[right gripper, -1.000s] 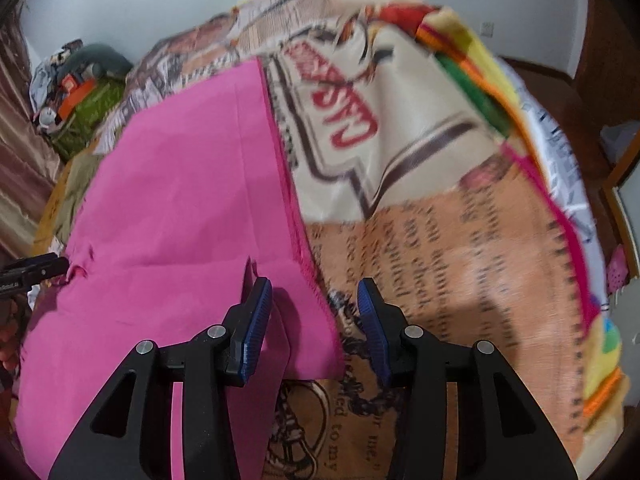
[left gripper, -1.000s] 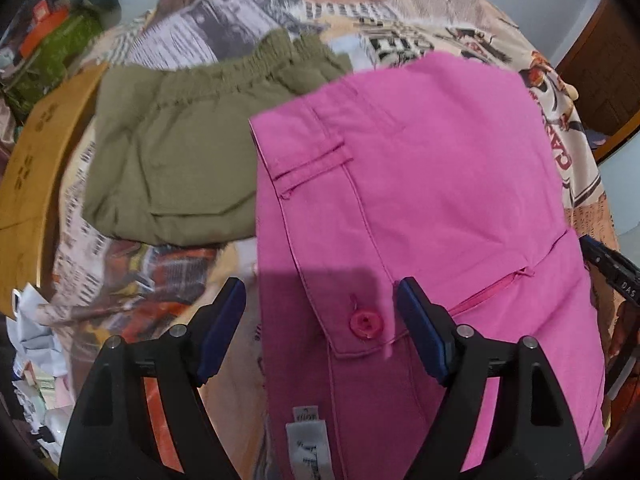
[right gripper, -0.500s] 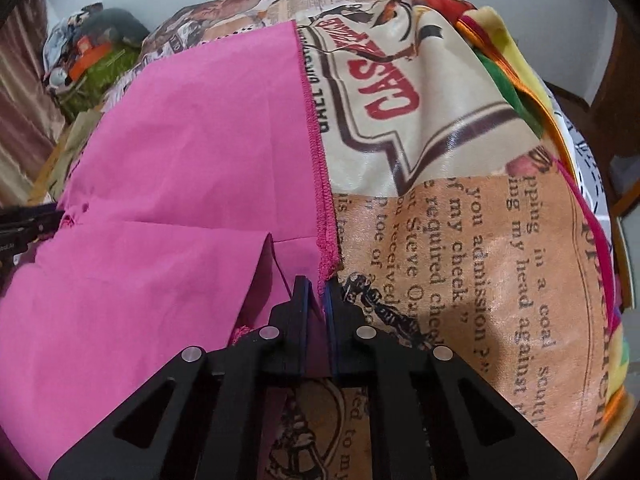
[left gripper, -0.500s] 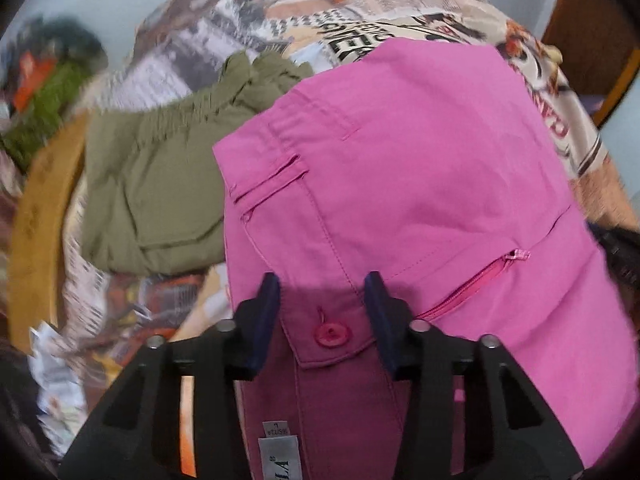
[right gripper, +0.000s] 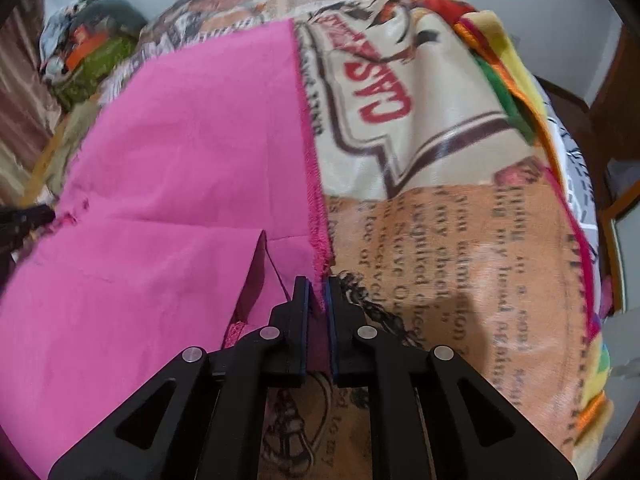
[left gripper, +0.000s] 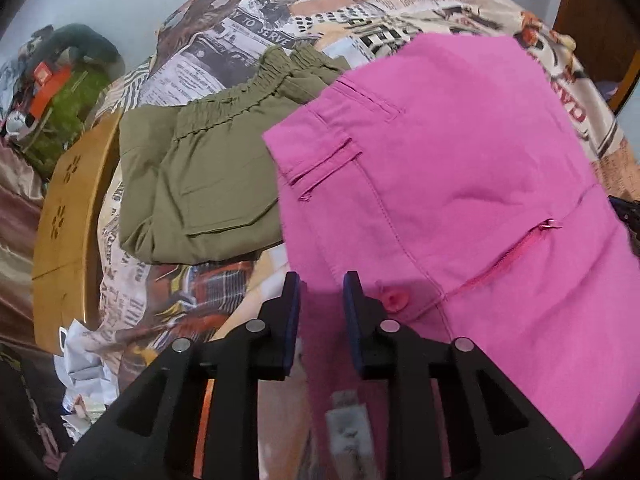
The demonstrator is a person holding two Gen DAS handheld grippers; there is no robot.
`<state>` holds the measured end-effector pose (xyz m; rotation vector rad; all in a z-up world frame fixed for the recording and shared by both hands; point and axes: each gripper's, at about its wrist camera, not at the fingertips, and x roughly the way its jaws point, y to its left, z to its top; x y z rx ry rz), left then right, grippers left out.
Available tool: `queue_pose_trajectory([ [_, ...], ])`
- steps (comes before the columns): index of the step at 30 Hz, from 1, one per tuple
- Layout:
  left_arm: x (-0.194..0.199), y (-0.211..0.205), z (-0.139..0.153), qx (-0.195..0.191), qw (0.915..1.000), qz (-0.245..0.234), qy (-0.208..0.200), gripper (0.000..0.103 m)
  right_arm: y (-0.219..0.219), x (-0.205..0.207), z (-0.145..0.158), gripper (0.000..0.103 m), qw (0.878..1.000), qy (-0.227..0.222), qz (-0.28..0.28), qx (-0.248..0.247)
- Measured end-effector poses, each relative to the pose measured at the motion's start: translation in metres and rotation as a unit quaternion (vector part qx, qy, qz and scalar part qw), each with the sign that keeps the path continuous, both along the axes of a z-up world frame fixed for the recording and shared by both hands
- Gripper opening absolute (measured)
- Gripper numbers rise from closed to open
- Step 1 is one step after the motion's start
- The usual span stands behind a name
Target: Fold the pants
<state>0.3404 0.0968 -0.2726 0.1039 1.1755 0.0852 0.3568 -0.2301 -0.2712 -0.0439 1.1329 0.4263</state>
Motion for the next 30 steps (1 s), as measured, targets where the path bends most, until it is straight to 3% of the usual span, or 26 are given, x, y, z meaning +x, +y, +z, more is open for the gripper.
queue_pose_trajectory([
  [1,-0.002,0.004,0.004,-0.007,1.0000,0.004,-0.003,0.032,-0.004,-0.001,0.006,0.008,1.000,-0.004,-0.004,0.005],
  [3,-0.004,0.014,0.016,-0.017,0.9996,0.015,-0.016,0.056,-0.011,-0.002,0.020,0.008,1.000,-0.017,-0.009,0.012],
  [5,-0.003,0.024,0.028,-0.017,0.9987,0.028,-0.039,0.062,-0.018,-0.002,0.036,0.013,0.999,-0.034,-0.015,0.023],
  [10,0.012,0.044,0.045,-0.034,0.9961,0.057,-0.058,0.066,-0.025,0.002,0.068,0.034,0.995,-0.076,-0.029,0.052],
  [14,0.028,0.052,0.049,-0.047,0.9948,0.067,-0.062,0.070,-0.018,0.013,0.087,0.040,0.992,-0.106,-0.032,0.060],
  [19,0.051,0.055,0.041,-0.056,0.9942,0.071,-0.059,0.070,-0.005,0.033,0.091,0.044,0.991,-0.111,-0.026,0.067],
  [30,0.096,0.051,0.008,-0.067,0.9958,0.054,-0.031,0.071,0.026,0.092,0.057,0.044,0.995,-0.090,-0.007,0.048],
])
